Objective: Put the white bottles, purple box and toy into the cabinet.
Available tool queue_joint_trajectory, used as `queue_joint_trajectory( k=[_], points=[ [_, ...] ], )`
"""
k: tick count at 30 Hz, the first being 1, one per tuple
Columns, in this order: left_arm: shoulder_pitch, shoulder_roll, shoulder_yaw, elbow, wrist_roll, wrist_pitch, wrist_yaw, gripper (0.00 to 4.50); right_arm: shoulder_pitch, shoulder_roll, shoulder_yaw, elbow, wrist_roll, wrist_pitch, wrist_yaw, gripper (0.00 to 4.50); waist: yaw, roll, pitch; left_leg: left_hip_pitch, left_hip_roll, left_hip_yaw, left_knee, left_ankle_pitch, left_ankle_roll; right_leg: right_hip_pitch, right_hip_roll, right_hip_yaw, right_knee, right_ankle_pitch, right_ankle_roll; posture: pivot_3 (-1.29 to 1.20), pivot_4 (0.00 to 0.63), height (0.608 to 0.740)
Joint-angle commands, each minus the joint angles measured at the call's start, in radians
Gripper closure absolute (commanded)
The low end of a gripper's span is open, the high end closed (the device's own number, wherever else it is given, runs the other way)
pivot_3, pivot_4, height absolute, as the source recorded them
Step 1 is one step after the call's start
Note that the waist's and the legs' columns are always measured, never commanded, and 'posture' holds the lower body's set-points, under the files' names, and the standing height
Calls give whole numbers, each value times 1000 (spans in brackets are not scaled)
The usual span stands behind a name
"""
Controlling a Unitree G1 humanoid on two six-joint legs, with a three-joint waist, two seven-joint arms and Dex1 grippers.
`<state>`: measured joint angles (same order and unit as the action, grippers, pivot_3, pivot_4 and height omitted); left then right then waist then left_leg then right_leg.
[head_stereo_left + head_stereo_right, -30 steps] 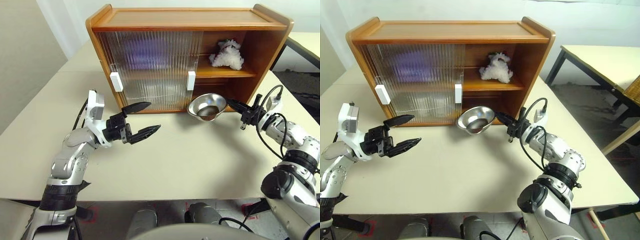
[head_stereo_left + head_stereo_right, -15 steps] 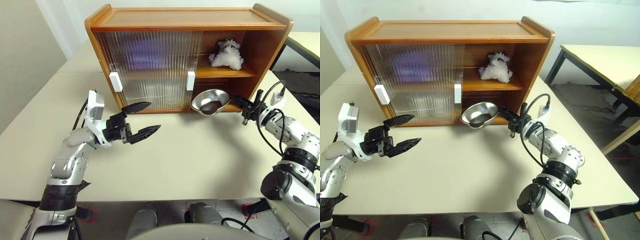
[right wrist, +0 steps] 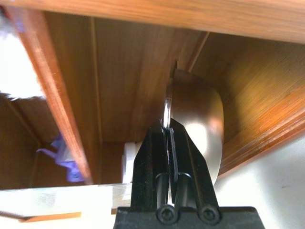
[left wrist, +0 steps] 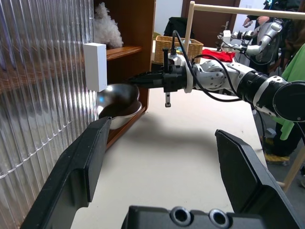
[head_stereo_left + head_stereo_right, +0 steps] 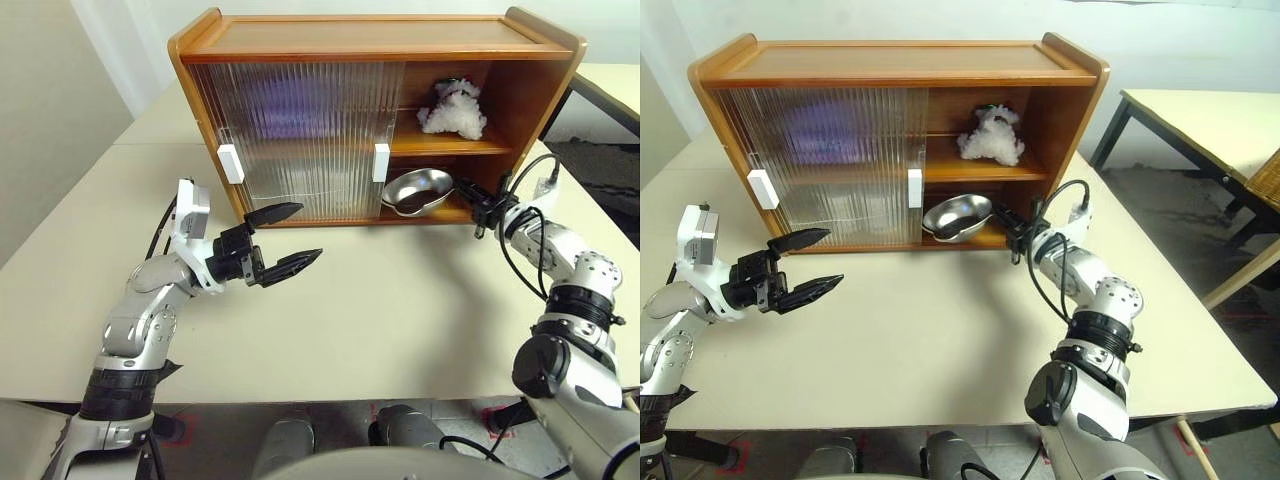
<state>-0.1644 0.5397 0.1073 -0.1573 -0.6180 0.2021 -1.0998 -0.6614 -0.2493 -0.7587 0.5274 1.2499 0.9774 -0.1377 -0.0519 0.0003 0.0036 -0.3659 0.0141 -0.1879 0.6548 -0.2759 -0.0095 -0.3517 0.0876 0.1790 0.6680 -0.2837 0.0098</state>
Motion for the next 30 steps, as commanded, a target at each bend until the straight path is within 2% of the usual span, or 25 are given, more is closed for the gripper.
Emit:
queue_joint_trajectory(
  k=[1, 10, 19, 28, 29, 30],
  points=[
    [6, 7, -7, -12, 3, 7, -1, 0, -20, 11, 17, 23, -40, -67, 21, 4492, 0, 0, 0, 0, 0, 0, 0, 0, 0, 0, 0, 0, 0, 0, 0, -35, 0, 740],
    [0, 5, -8, -4, 6, 5, -3, 0, -39, 33, 36, 69, -152, -254, 55, 4492, 0, 0, 0, 0, 1, -1, 0, 0, 0, 0, 0, 0, 0, 2, -3, -29, 0, 740],
    [8, 8, -3, -4, 5, -1, -7, 0, -16, 104, 49, 35, -192, -351, 32, 4492, 1, 0, 0, 0, 4, -1, 0, 0, 0, 0, 1, 0, 0, 3, -5, -25, 0, 740],
    [15, 10, 2, -6, 3, -3, -12, 0, 4, 129, 68, 28, -246, -414, 26, 4492, 3, 1, 0, 1, 8, -1, 1, 0, 0, 0, 2, 0, 0, 3, -7, -24, 0, 740],
    [14, 10, 1, -5, 3, -4, -13, 0, 5, 131, 71, 29, -252, -420, 28, 4039, 3, 1, 0, 1, 8, -1, 1, 0, 0, 0, 2, 0, 0, 4, -7, -25, 0, 740],
    [13, 9, 0, -5, 4, -4, -13, 0, 6, 132, 72, 30, -253, -421, 28, 3777, 3, 1, 0, 1, 8, -1, 1, 0, 0, 0, 2, -1, 0, 4, -7, -26, 0, 740]
  ],
)
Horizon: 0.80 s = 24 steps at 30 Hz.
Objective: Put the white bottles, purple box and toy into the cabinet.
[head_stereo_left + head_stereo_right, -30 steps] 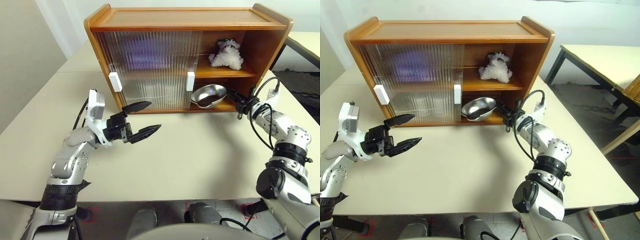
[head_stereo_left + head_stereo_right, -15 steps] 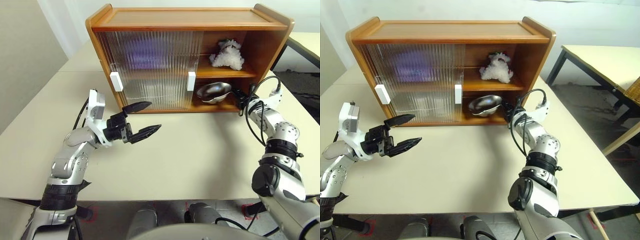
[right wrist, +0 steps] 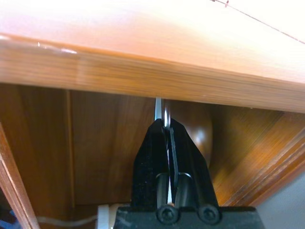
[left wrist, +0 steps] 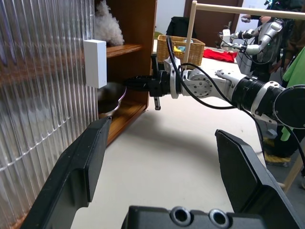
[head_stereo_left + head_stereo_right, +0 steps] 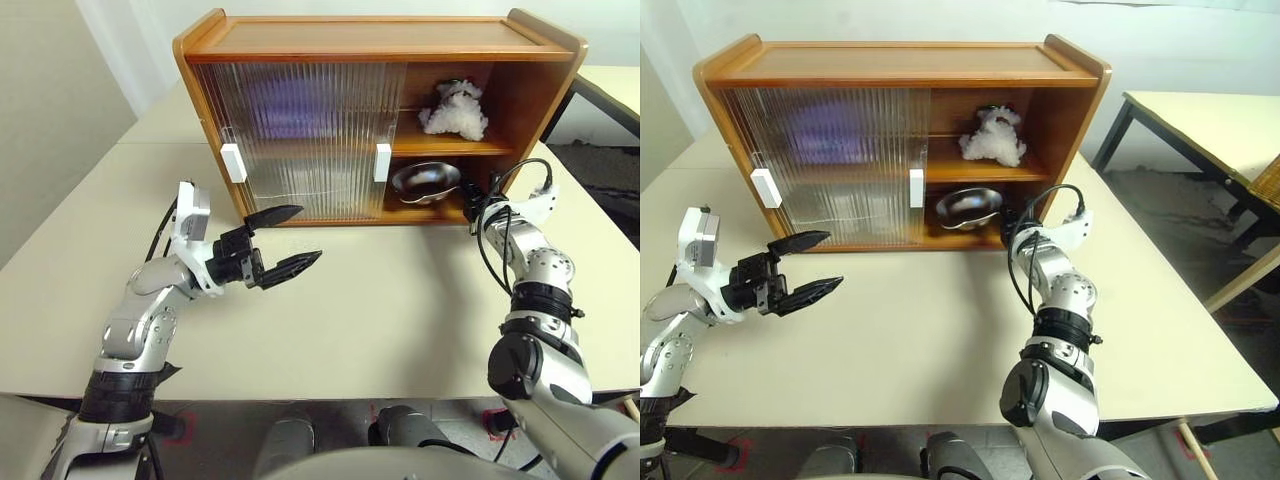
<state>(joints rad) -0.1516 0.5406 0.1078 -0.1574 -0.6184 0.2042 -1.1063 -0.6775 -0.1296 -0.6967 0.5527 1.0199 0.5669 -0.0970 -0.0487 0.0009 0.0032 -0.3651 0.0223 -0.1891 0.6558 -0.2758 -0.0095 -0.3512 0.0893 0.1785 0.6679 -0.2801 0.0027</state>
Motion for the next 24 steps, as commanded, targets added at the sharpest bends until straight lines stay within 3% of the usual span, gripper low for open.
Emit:
queue_joint_trajectory(
  k=[1, 10, 24],
  points=[
    [0, 8, 0, -4, 5, -7, -7, 0, 22, 13, 11, 4, -23, -8, -12, 3446, 0, 0, 0, 0, 0, 0, 0, 0, 0, 0, 0, 0, 0, 0, 0, -26, 0, 740],
    [-3, 0, -6, -8, 4, -5, -2, 0, 22, 12, 21, -11, -38, -20, 0, 142, 0, 1, 0, 0, 0, 0, -1, 0, 0, -1, 0, 0, 0, 0, -1, -29, 0, 740],
    [7, -8, -9, -22, 3, -2, 10, 0, 49, -9, 5, -101, 27, 119, -39, 61, 4, 1, 0, 0, 0, 0, -1, 0, 0, -1, 1, 0, 0, 0, -1, -33, 0, 740]
  ],
)
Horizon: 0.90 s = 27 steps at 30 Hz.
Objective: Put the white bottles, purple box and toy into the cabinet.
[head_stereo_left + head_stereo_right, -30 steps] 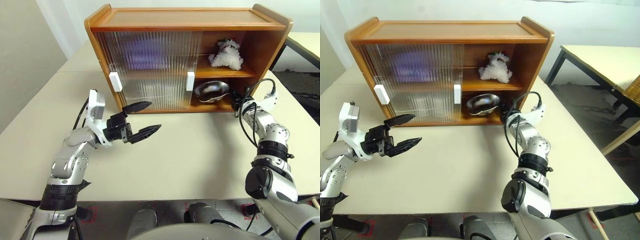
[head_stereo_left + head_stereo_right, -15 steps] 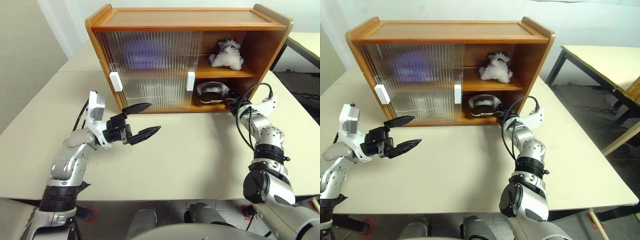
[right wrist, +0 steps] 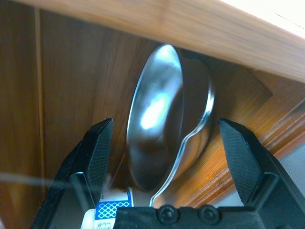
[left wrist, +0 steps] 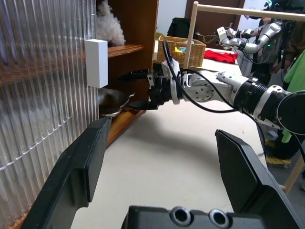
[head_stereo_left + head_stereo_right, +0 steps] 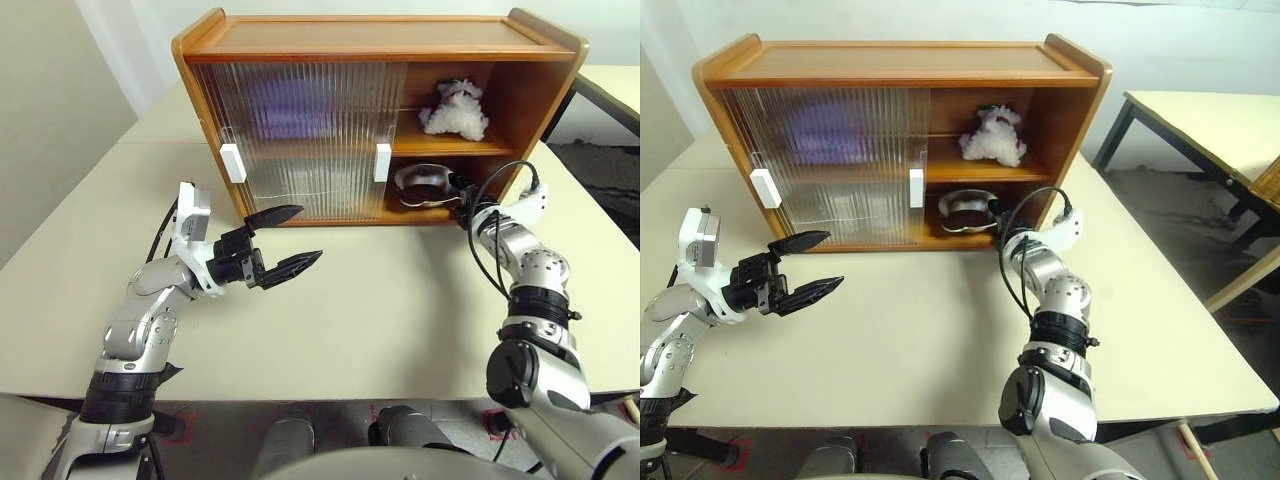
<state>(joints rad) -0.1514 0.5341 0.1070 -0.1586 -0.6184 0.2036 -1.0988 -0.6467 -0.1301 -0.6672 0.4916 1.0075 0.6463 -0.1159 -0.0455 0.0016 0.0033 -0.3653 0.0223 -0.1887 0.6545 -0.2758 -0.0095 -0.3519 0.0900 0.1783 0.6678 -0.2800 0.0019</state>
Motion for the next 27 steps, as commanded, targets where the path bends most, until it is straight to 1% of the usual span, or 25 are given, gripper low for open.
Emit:
queue_joint_trajectory(
  k=[1, 4, 7, 9, 12, 15, 18, 21, 23, 24, 26, 27],
  points=[
    [8, -2, -9, -22, 3, -1, 3, 0, 32, -12, -17, -68, 53, 76, -25, 61, 0, 0, 0, 0, 0, 0, 0, 0, 0, 0, 0, 0, 0, 0, 0, -33, 0, 740],
    [10, -2, -11, -24, 3, 0, 5, 0, 70, -18, 1, -135, 75, 150, -37, 61, 0, 0, 0, 0, -1, 1, 0, 0, 0, 0, 1, 0, 0, 0, 0, -31, 0, 740],
    [9, 0, -8, -24, 2, 0, 5, 0, 153, -37, 29, -255, 136, 297, -43, 61, 1, 0, 0, 0, -2, 1, 0, 0, 0, 0, 2, 0, 0, 0, 0, -34, 0, 740],
    [11, 1, -6, -25, 0, 1, 5, 0, 207, -53, 55, -334, 154, 350, -33, 61, 2, 0, 0, 1, -2, 1, 0, 0, 0, 1, 2, 0, 0, 0, 0, -35, 0, 740],
    [13, -1, -9, -18, 2, -2, 1, 0, 290, -70, 115, -475, 154, 390, 1, 61, 1, 0, 0, 1, -2, 1, 1, 0, 0, 2, 3, -1, 0, -4, 6, -39, 0, 740],
    [8, -5, -15, -14, 3, -1, -1, 0, 362, -97, 222, -612, 105, 394, 71, 61, -1, 0, 0, 1, -2, 1, 3, 0, 0, 2, 3, -1, 0, -5, 10, -39, 0, 740],
    [4, -4, -15, -12, 2, 0, -3, 0, 421, -157, 379, -734, 18, 384, 163, 61, -7, -1, -1, 1, -3, 3, 4, 0, 0, 3, 3, -2, 0, -5, 10, -48, 0, 740],
    [1, -1, -11, -8, 1, 0, -6, 0, 435, -213, 507, -804, -88, 325, 256, 61, -8, -1, -1, 1, -4, 3, 5, 0, 0, 3, 3, -2, 0, -6, 10, -45, 0, 740],
    [2, 3, -7, -8, 0, 0, -8, 0, 424, -240, 561, -825, -142, 288, 306, 61, -8, -1, -1, 1, -6, 4, 6, 0, 0, 3, 3, -2, 0, -6, 9, -44, 0, 740],
    [2, 4, -6, -8, 0, 0, -8, 0, 420, -245, 574, -828, -159, 274, 323, 173, -8, -1, -1, 1, -6, 4, 6, 1, 0, 3, 3, -2, -1, -6, 9, -44, 0, 740],
    [4, 5, -4, -8, 0, -1, -8, 0, 407, -242, 593, -837, -173, 249, 361, 173, -7, -2, -1, 1, -7, 3, 6, 1, 1, 3, 1, -1, -1, -6, 8, -40, 0, 740],
    [6, 6, -3, -7, 0, -1, -9, 0, 400, -239, 600, -840, -175, 242, 379, 567, -7, -2, -1, 1, -7, 3, 6, 1, 1, 3, 1, -1, -1, -7, 8, -38, 0, 740]
  ],
)
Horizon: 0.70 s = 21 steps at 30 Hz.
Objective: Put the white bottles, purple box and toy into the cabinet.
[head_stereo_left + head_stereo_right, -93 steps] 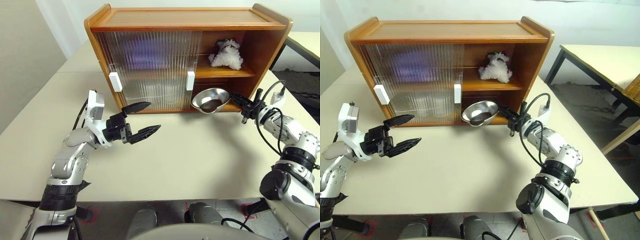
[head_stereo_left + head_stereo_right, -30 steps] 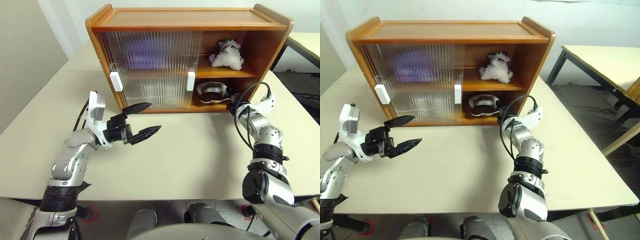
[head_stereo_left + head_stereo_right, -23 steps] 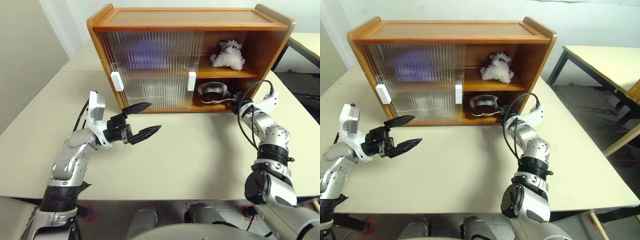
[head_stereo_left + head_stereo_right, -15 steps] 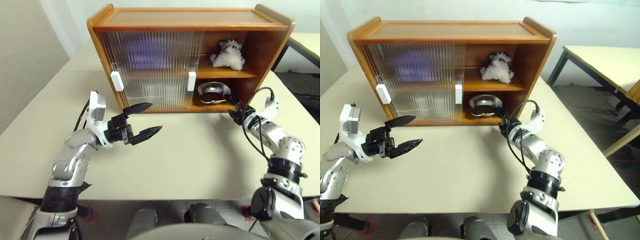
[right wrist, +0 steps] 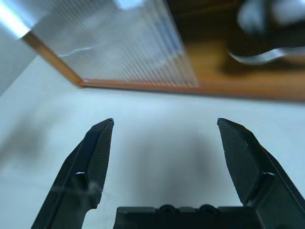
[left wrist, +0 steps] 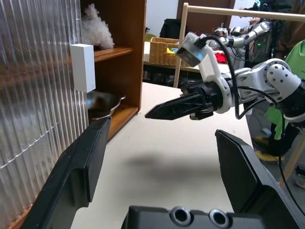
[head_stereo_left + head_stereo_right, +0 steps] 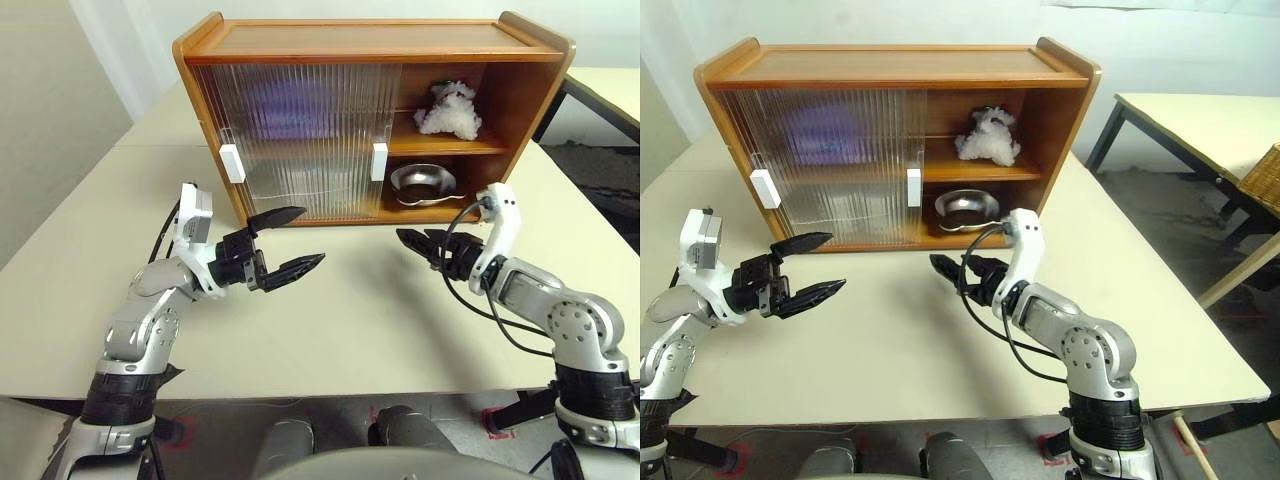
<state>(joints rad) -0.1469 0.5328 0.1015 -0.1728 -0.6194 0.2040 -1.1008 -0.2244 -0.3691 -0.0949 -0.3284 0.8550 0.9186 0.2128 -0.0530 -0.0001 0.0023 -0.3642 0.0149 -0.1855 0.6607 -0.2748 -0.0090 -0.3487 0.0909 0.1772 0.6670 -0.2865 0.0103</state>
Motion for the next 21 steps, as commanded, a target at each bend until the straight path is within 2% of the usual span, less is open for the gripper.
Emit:
queue_joint_trajectory(
  k=[1, 10, 11, 14, 21],
  points=[
    [4, 8, 4, 5, 1, -2, -6, 0, -43, 12, 40, -21, -47, -57, 51, 821, 1, 0, 0, 0, 0, 0, 0, 0, 0, 0, 0, 0, 0, 0, 0, -34, 0, 740],
    [13, 8, 9, 1, 4, -7, -1, 0, -217, 156, 48, 76, -140, -123, -18, 4196, 6, 0, 0, 0, 5, -2, -3, 0, 0, -3, 2, 0, 0, 3, -7, -26, 0, 740],
    [12, 7, 8, 3, 5, -9, 0, 0, -230, 172, 57, 91, -153, -129, -22, 4470, 8, 0, 0, 0, 5, -3, -3, 0, 0, -3, 2, 0, 0, 4, -7, -26, 0, 740],
    [6, 5, 5, 5, 9, -12, 2, 0, -245, 217, 87, 88, -156, -115, -11, 4470, 8, 0, 0, -1, 6, -4, -5, 0, 0, -5, 2, 0, 0, 7, -12, -18, 0, 740],
    [4, 4, 4, 6, 11, -19, 2, 0, -273, 273, 126, 116, -196, -139, -2, 4470, 14, 0, 0, -1, 7, -4, -9, 0, 0, -5, 3, -1, 0, 8, -11, -18, 0, 740]
  ],
)
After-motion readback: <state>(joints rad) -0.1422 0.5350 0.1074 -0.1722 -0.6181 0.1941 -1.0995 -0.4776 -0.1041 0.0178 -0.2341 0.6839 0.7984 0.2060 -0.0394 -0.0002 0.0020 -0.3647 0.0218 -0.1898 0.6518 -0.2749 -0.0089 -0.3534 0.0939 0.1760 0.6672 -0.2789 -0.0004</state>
